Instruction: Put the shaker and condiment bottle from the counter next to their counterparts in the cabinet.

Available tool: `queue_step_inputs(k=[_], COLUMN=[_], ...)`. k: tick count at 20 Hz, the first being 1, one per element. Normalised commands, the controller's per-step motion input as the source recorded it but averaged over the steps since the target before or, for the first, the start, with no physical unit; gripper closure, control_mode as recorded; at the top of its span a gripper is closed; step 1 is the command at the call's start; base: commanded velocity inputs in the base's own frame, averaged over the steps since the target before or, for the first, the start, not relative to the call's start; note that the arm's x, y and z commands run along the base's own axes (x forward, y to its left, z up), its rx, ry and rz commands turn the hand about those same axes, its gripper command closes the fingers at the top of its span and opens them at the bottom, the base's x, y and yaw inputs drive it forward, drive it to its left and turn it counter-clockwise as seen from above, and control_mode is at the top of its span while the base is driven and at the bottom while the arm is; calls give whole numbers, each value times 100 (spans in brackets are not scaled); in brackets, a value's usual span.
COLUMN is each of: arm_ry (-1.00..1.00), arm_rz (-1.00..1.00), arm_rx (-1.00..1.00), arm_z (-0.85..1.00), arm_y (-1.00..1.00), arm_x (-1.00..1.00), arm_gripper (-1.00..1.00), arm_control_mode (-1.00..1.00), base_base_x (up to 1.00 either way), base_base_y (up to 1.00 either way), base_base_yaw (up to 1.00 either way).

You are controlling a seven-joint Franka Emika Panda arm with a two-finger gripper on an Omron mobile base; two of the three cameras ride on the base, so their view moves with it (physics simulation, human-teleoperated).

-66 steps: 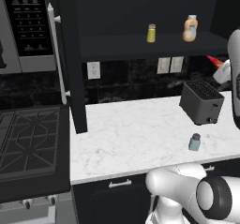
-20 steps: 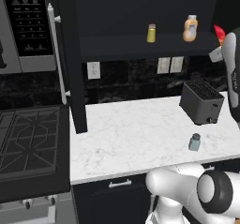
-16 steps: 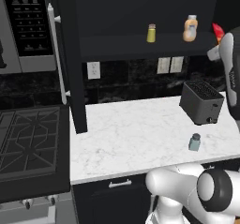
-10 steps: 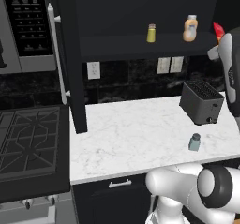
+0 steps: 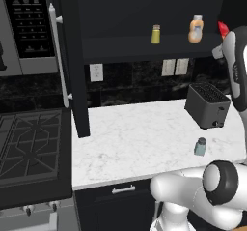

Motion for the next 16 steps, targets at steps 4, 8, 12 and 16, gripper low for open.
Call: queue_step_inputs(k=[4, 8, 12, 16], arm_ry=[-1, 0, -2, 0], arm_rz=[0, 0, 0, 0], arm_rx=[0, 0, 0, 0], arm_z=[0, -1, -1, -8], arm_y=[-14, -19, -3, -4], arm_x=[26, 30, 32, 41], arm_gripper=[100, 100, 100, 100], arm_control_mode=[-100, -100, -100, -100], base_base_x=[0, 0, 0, 0], base_base_y=[0, 0, 0, 0], base_base_yaw=[0, 0, 0, 0])
